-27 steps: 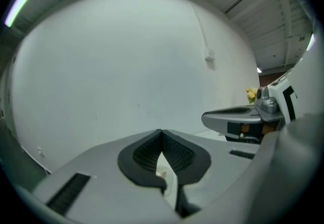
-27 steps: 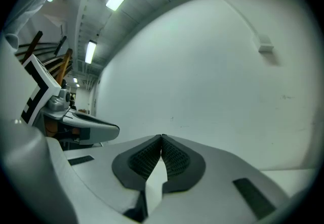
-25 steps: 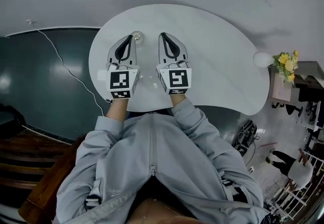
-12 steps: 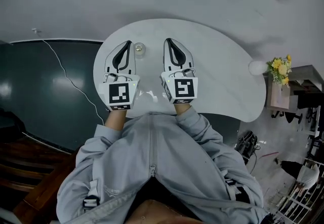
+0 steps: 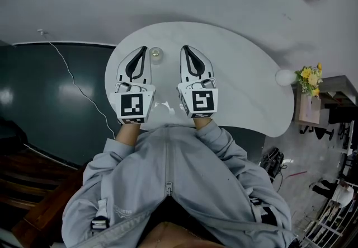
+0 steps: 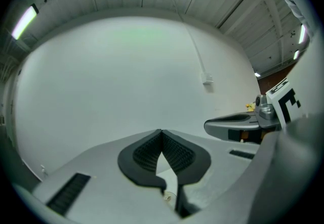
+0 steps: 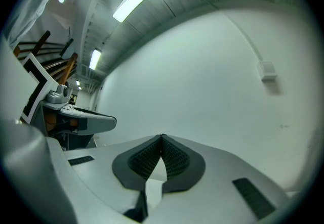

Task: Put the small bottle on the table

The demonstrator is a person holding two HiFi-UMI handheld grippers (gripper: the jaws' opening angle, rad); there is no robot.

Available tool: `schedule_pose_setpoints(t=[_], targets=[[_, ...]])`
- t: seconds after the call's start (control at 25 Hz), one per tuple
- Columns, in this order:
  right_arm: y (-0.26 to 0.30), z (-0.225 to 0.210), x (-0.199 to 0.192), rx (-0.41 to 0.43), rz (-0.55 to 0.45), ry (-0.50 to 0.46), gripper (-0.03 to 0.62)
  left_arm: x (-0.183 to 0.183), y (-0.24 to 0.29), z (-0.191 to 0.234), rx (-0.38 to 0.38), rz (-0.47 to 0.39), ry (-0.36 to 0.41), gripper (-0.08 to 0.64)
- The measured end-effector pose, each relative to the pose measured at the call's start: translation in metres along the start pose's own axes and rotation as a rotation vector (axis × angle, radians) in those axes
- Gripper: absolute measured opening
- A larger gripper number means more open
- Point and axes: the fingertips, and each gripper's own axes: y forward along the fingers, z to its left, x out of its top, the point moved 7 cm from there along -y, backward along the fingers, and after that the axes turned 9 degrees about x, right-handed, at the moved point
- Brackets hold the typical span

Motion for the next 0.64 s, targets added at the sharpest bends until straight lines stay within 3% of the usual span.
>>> schedule_pose_setpoints(t=[0.64], targets=[[-0.011, 0.006, 0.007, 0.012, -0.007, -0.006, 0.026, 0.005, -0.013, -0.008, -0.015, -0.015, -0.002, 0.007]])
